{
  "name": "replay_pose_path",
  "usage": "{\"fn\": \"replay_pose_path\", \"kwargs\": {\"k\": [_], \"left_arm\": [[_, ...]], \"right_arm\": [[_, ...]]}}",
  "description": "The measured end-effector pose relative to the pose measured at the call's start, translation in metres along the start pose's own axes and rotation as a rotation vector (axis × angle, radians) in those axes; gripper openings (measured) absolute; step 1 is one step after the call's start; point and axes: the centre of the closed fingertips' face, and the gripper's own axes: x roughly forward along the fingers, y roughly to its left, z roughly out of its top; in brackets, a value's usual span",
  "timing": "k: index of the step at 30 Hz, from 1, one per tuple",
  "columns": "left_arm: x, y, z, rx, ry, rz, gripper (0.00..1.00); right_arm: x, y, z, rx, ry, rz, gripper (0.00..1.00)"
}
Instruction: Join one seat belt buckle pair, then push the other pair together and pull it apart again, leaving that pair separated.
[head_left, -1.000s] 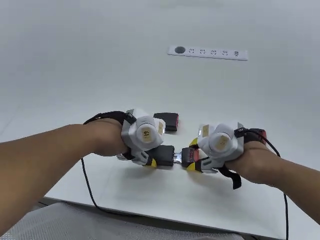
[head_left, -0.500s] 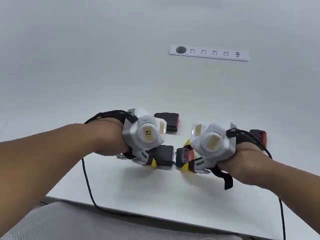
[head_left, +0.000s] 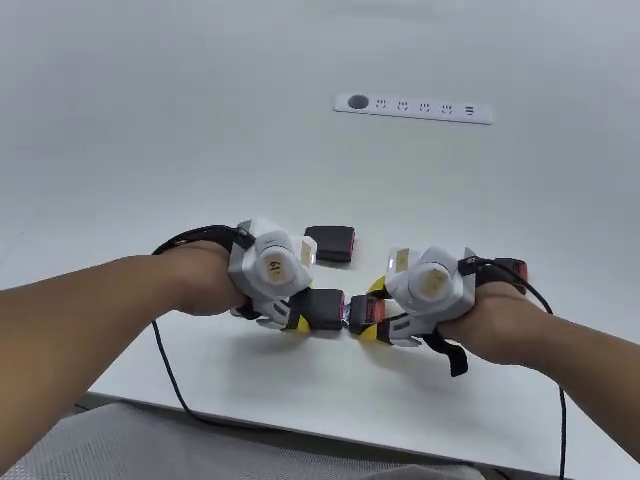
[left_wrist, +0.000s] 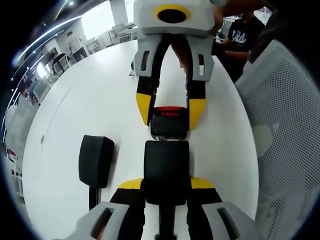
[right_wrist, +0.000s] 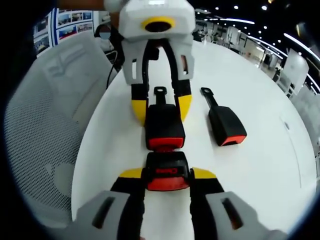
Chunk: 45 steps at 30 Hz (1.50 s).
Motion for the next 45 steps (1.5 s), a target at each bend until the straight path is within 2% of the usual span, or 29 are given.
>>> {"fn": "replay_pose_path", "kwargs": {"k": [19, 25, 37, 39, 45], "left_arm": [[-0.001, -0.001, 0.0, 0.007, 0.01, -0.002, 0.32], [0.0, -0.003, 0.002, 0.012, 0.044, -0.012, 0.33], [-0.001, -0.002, 0.001, 0.014, 0.054, 0.007, 0.34], [-0.003, -0.003, -0.001, 0.052, 0.073, 0.015, 0.34], [-0.014, 0.0, 0.003, 0.065, 0.065, 0.019, 0.34]], "right_arm": [[0.0, 0.001, 0.001, 0.022, -0.007, 0.008, 0.34], [0.001, 0.002, 0.001, 0.015, 0.009, 0.009, 0.35], [0.0, 0.002, 0.002, 0.008, 0.019, 0.002, 0.36], [-0.003, 0.002, 0.004, 0.006, 0.014, 0.003, 0.36], [-0.015, -0.001, 0.014, 0.016, -0.015, -0.013, 0.36]]}}
